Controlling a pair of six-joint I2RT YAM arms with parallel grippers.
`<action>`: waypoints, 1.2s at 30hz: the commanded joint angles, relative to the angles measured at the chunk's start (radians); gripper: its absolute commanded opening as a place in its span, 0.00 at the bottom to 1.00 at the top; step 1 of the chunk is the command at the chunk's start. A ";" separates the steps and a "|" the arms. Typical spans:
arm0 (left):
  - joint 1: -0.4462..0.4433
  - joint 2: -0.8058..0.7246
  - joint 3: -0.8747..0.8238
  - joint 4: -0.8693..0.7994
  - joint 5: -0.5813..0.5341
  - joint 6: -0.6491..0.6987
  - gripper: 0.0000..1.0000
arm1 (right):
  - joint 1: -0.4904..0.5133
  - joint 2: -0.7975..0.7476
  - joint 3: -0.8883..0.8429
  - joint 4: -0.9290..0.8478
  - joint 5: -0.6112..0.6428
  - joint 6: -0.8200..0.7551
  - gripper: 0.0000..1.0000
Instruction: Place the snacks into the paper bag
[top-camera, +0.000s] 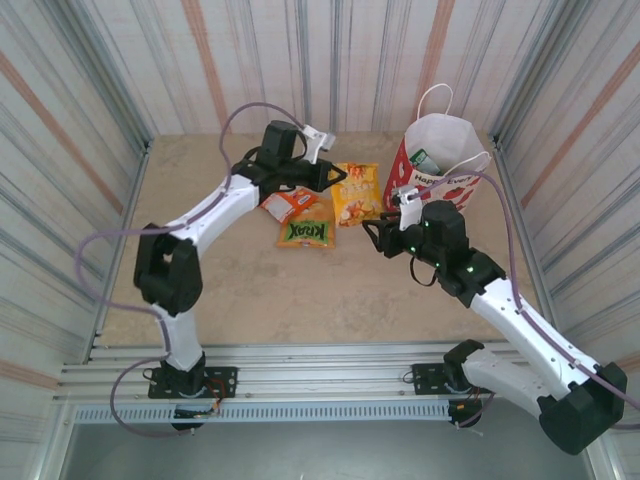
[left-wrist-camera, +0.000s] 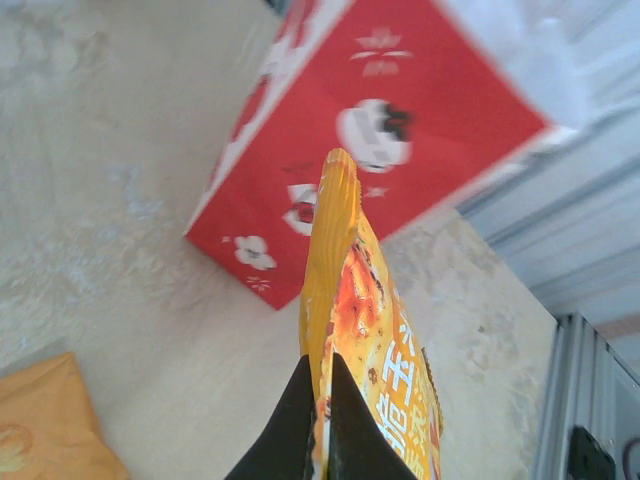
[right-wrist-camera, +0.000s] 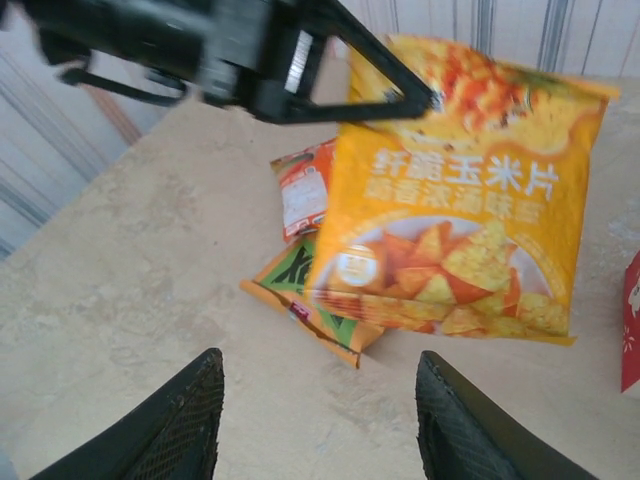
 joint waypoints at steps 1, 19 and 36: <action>-0.003 -0.120 -0.102 0.034 0.027 0.100 0.00 | -0.044 -0.028 -0.006 0.035 -0.085 0.041 0.56; -0.006 -0.519 -0.505 0.390 0.218 0.199 0.00 | -0.216 -0.002 -0.035 0.194 -0.529 0.132 0.64; -0.040 -0.510 -0.495 0.459 0.289 0.223 0.00 | -0.219 0.072 -0.030 0.377 -0.837 0.181 0.43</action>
